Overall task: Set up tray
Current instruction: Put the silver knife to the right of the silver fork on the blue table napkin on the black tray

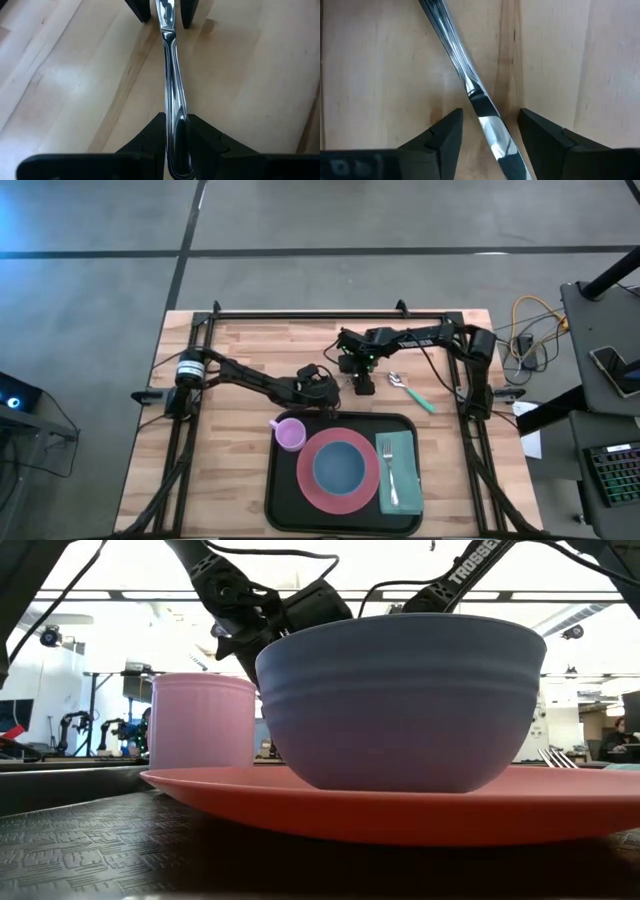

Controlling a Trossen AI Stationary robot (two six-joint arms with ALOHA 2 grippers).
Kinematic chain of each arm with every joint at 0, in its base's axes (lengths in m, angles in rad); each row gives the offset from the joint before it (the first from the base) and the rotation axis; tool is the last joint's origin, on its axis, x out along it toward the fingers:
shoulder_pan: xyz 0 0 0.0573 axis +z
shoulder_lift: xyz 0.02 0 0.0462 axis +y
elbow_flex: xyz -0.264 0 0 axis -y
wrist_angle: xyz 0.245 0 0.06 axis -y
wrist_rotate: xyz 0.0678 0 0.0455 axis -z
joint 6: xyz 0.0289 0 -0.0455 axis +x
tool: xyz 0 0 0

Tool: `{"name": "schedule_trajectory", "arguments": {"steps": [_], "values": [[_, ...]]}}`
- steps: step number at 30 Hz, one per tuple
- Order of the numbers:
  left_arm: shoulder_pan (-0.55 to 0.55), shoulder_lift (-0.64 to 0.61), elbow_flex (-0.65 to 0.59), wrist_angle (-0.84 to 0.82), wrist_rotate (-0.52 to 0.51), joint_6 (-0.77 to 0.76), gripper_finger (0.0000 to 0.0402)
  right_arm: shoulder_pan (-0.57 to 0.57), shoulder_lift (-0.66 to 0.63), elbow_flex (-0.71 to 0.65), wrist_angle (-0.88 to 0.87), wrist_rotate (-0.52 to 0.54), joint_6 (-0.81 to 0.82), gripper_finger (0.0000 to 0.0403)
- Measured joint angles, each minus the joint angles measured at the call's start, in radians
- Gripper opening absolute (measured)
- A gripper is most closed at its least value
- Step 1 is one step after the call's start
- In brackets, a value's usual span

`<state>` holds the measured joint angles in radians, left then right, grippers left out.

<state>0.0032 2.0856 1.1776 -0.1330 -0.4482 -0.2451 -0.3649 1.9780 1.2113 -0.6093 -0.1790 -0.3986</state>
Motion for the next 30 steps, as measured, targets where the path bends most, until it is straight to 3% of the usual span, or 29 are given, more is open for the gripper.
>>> {"name": "schedule_trajectory", "arguments": {"steps": [17,30], "values": [[0.003,-0.025,0.048,0.002,-0.081,0.004,0.0051,0.004,-0.014,0.009,-0.097,-0.027,-0.011,0.0040],[0.005,-0.049,0.045,-0.013,-0.127,0.004,0.0051,0.011,-0.020,0.028,-0.129,0.003,0.049,0.0009]]}}
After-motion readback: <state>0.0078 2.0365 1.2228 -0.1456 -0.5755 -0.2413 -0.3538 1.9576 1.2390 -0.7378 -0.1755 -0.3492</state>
